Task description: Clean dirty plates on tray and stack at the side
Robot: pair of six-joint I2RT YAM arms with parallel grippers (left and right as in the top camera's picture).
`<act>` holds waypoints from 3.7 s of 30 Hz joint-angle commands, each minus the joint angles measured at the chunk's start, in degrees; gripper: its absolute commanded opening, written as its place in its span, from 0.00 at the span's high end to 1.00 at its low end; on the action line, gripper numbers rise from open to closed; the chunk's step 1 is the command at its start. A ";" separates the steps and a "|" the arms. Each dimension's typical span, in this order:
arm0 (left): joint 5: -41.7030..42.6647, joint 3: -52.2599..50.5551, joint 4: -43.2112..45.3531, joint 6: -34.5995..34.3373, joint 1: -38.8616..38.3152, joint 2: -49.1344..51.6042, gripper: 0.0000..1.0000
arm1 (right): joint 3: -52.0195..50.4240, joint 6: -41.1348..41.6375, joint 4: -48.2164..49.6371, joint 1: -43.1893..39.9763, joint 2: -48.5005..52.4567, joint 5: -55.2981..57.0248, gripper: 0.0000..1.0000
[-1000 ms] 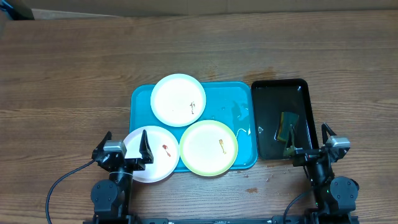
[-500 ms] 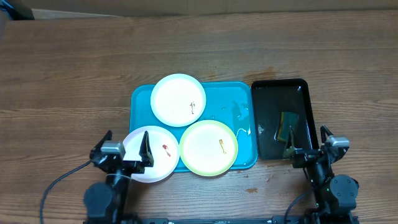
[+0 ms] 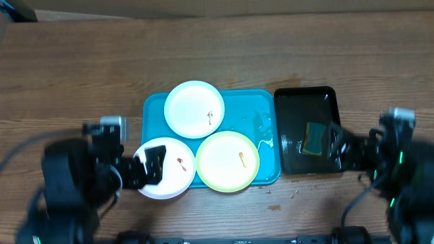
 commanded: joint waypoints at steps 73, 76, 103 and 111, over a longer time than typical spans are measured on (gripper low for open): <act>-12.98 -18.27 34.40 -17.16 -29.18 48.50 0.67 | -3.41 5.79 15.58 2.64 58.07 9.42 0.39; -12.96 -18.27 34.62 -18.82 -29.29 48.61 0.75 | -3.41 5.60 15.34 2.62 58.07 9.44 0.67; -12.70 -18.27 33.29 -21.73 -29.38 48.61 0.66 | -3.15 6.36 3.28 2.58 58.05 4.61 0.96; -12.72 -18.27 32.65 -21.73 -29.38 48.63 0.64 | 0.92 4.09 2.75 2.58 58.05 5.33 0.20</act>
